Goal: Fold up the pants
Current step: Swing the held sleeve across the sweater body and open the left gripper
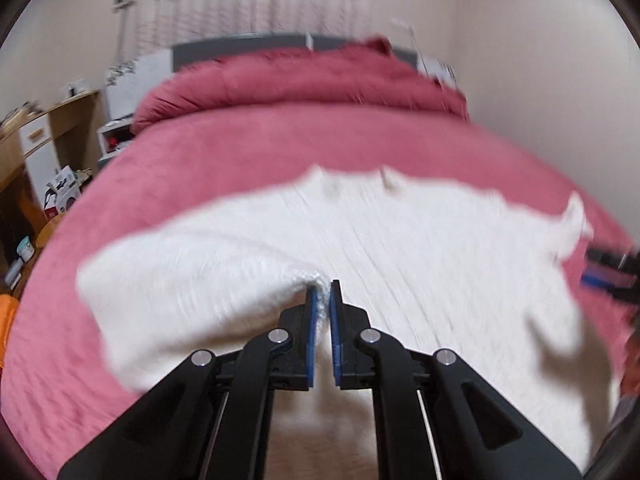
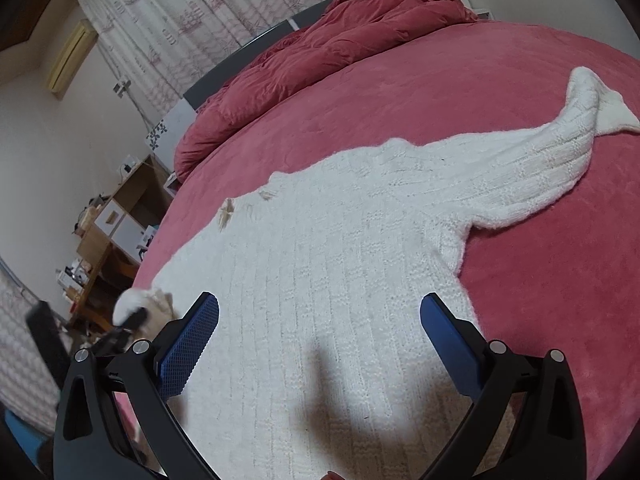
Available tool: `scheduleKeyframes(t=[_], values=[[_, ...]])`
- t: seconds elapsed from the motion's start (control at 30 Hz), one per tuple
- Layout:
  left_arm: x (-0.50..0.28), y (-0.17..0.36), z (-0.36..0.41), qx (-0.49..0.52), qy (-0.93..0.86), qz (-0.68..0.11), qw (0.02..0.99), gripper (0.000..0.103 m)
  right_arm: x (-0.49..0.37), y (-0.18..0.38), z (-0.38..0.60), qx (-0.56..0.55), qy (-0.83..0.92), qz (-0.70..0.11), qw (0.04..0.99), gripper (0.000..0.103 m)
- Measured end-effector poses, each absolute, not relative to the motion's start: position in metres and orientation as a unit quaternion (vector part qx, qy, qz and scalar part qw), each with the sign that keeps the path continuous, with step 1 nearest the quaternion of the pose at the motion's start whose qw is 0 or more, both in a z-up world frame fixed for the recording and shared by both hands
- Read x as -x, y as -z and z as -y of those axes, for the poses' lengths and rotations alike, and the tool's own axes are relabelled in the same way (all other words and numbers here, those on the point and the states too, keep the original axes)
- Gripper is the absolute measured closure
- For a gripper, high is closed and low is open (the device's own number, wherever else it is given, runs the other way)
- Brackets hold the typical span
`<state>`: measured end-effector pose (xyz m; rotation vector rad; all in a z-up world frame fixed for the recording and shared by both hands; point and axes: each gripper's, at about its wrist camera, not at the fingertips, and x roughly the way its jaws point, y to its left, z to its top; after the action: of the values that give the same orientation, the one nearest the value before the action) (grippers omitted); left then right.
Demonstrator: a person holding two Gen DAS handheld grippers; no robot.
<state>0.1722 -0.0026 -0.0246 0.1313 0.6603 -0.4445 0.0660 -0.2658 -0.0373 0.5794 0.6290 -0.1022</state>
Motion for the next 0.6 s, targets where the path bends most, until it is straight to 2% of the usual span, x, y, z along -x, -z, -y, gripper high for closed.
scheduleKeyframes(t=[0.03, 0.07, 0.13, 0.17, 0.33, 0.4, 0.47, 0.6], values=[[-0.167, 0.029, 0.011, -0.068, 0.218, -0.325, 0.918, 0.089, -0.067, 0.038, 0.264, -0.274, 0.048, -0.307, 0.910, 0.003], [-0.159, 0.030, 0.014, -0.060, 0.225, -0.324, 0.917, 0.071, -0.067, 0.038, 0.262, -0.265, 0.047, -0.309, 0.912, 0.003], [-0.140, 0.029, 0.013, -0.037, 0.244, -0.314, 0.917, 0.050, -0.069, 0.038, 0.259, -0.255, 0.039, -0.314, 0.914, 0.003], [-0.132, 0.027, 0.010, -0.025, 0.249, -0.309, 0.918, 0.046, -0.069, 0.038, 0.255, -0.249, 0.033, -0.318, 0.914, 0.003], [-0.098, 0.046, -0.043, 0.055, 0.210, -0.305, 0.927, 0.040, -0.073, 0.037, 0.223, -0.194, 0.003, -0.329, 0.924, 0.003], [-0.097, 0.052, -0.065, 0.103, 0.190, -0.310, 0.926, 0.040, -0.075, 0.032, 0.198, -0.149, -0.011, -0.322, 0.935, 0.003], [-0.105, 0.058, -0.093, 0.162, 0.152, -0.311, 0.924, 0.034, -0.078, 0.028, 0.173, -0.104, -0.024, -0.317, 0.943, 0.003], [-0.108, 0.078, -0.128, 0.263, 0.087, -0.338, 0.900, 0.035, -0.094, 0.018, 0.112, 0.000, -0.048, -0.314, 0.948, 0.003]])
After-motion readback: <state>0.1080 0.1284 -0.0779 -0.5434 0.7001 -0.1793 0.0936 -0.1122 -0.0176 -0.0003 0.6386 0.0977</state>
